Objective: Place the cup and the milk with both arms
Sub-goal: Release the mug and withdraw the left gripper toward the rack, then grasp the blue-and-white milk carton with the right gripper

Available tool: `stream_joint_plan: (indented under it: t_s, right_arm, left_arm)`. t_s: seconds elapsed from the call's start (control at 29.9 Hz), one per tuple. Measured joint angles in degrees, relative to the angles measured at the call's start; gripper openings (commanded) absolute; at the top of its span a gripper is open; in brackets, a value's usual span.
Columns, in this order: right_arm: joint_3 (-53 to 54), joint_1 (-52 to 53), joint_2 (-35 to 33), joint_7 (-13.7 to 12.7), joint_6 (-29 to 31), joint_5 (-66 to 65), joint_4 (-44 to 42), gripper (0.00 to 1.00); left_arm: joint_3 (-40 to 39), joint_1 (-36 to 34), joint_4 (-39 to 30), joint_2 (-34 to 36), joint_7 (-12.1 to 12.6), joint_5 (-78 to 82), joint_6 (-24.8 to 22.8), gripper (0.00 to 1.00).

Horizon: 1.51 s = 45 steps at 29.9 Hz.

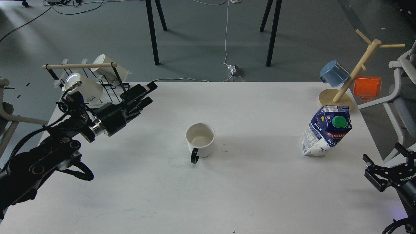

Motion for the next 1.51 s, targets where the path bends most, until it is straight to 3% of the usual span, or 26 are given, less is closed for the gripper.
stream_joint_plan:
  t_s: [0.1, 0.23, 0.47, 1.37, 1.44, 1.51]
  right_arm:
    - [-3.0, 0.29, 3.43, 0.02, 0.0, -0.18, 0.15, 0.99]
    - [-5.68, 1.23, 6.79, 0.02, 0.0, -0.61, -0.18, 0.99]
    - [-4.78, 3.08, 9.43, 0.02, 0.01, -0.22, -0.89, 0.99]
    - [-2.07, 13.31, 12.46, 0.0, 0.02, 0.02, -6.12, 0.98]
    - [-2.08, 13.77, 12.92, 0.02, 0.02, 0.02, -6.45, 0.92]
    - [-2.09, 13.92, 13.35, 0.01, 0.02, 0.02, -6.58, 0.63]
  left_arm:
    - [-6.43, 3.46, -1.27, 1.07, 0.0, -6.01, -4.83, 0.92]
    - [-9.71, 6.61, -1.54, 1.64, 0.0, -7.89, -6.2, 0.94]
    - [-10.03, 9.65, -1.54, 1.97, 0.0, -7.96, -6.11, 0.94]
    - [-9.62, 11.15, -1.13, 1.8, 0.0, -7.88, -4.12, 0.97]
    - [-9.62, 11.31, -0.99, 1.84, 0.0, -7.87, -4.07, 0.97]
    - [-9.61, 11.49, -0.83, 1.94, 0.0, -7.87, -4.05, 0.97]
